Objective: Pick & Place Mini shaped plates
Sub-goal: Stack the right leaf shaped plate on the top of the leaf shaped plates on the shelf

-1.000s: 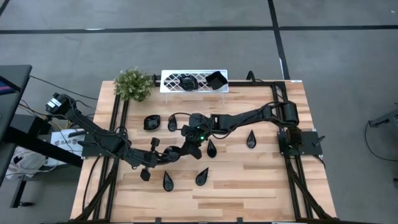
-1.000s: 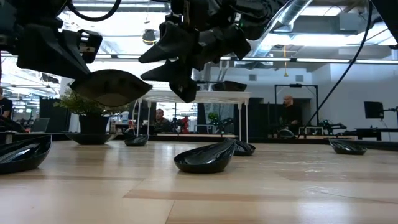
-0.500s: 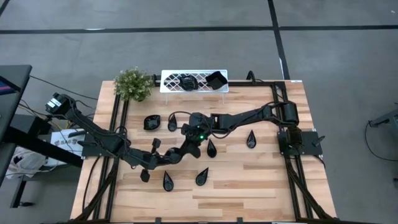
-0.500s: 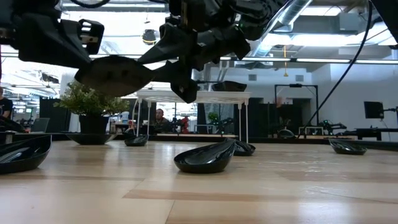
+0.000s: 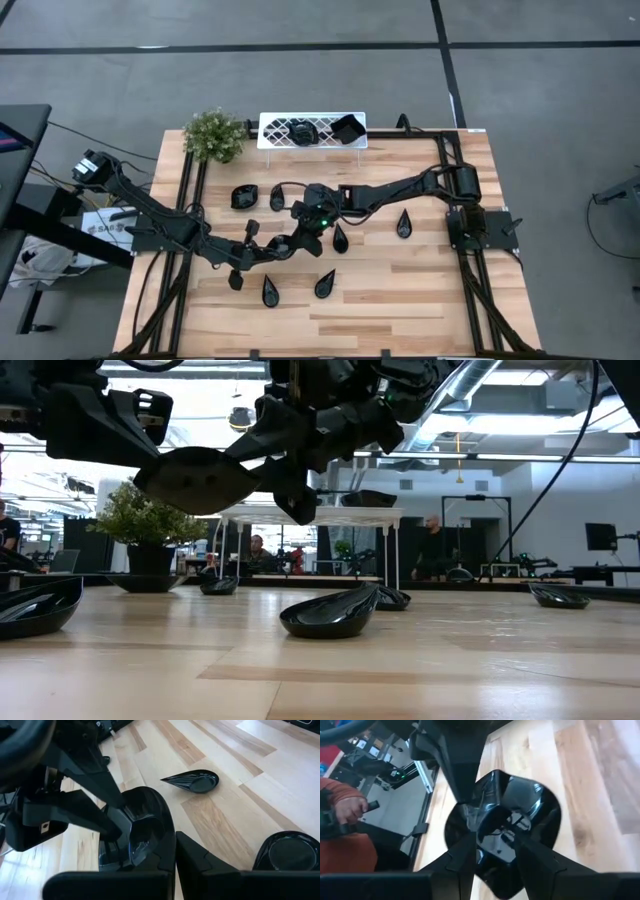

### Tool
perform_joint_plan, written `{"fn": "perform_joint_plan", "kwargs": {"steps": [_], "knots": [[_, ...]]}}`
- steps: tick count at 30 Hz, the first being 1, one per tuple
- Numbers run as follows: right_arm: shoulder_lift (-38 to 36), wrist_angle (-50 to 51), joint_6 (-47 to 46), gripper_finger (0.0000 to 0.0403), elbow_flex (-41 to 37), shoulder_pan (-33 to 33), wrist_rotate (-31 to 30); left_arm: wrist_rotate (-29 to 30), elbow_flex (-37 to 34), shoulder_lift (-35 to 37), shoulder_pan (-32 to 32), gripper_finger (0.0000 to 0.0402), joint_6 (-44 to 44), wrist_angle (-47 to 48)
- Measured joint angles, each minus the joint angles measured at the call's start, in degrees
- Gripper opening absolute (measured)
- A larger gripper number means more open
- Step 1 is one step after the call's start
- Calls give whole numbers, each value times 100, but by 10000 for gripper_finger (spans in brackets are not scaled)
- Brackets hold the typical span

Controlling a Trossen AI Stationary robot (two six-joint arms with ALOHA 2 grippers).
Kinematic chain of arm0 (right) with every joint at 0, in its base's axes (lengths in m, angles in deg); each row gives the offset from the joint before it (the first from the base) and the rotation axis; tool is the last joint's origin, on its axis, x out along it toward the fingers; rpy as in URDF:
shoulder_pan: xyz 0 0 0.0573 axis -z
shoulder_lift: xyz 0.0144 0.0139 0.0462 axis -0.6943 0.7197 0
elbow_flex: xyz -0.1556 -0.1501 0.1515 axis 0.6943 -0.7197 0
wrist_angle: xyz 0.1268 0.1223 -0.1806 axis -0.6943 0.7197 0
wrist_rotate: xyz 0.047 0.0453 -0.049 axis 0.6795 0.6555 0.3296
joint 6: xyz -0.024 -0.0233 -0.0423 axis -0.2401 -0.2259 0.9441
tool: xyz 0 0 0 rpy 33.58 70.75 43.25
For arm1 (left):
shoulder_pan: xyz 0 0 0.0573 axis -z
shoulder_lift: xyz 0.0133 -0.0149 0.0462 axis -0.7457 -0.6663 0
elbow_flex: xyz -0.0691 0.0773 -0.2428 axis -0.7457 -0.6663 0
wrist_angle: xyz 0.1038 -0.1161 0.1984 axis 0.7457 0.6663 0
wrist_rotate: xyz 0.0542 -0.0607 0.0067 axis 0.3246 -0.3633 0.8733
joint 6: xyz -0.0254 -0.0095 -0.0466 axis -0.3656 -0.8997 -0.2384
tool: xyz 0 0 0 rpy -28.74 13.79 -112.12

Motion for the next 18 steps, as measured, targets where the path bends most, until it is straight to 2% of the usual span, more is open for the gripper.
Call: {"fn": "perform_joint_plan", "kwargs": {"steps": [9, 18], "knots": [[-4, -65, 187, 129, 0, 166, -467, -1, 0, 0, 20, 6, -3, -4], [-4, -119, 208, 129, 0, 182, -302, 0, 0, 0, 17, 6, -15, -2]]}}
